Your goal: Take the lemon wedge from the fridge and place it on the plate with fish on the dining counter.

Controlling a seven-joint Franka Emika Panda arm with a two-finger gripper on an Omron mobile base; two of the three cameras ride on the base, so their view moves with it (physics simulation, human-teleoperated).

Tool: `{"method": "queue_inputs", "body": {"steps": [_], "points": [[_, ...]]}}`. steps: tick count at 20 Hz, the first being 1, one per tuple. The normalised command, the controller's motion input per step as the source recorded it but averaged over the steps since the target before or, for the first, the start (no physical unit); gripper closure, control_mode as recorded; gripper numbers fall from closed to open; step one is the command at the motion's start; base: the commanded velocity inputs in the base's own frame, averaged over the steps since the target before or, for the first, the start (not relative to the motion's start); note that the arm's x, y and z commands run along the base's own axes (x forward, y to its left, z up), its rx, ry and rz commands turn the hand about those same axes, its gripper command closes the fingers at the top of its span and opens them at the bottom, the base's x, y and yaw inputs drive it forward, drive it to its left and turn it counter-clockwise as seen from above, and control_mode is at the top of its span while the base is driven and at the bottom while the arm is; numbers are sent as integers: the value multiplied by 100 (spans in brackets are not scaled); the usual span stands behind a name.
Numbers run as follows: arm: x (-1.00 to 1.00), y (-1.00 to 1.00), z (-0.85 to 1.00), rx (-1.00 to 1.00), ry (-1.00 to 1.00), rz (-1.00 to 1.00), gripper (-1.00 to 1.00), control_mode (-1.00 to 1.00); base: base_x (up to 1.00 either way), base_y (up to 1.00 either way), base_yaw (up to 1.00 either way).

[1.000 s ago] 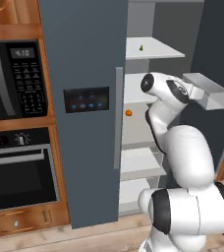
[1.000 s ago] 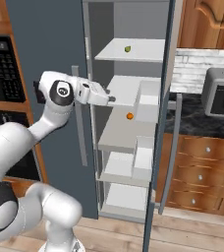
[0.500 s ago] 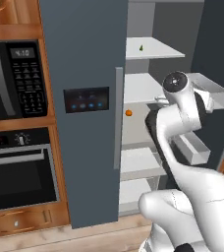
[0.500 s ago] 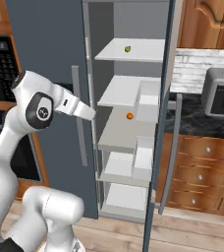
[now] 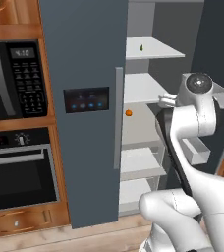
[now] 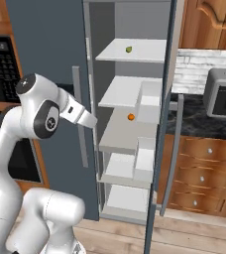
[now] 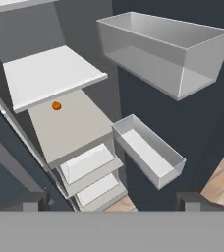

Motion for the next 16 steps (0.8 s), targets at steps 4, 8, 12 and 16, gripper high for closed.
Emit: {"method": "queue_inputs", "body": {"steps": [4,8,12,16], "points": [[8,9,0,0,0,0,-100,-100,0,0,0],[17,8,-1,0,0,0,-100,-100,0,0,0],[20,0,-1,0,0,-2,-100,100,66,-5,-1],[0,0,0,0,0,0,-100,100,88,-18,2]]}}
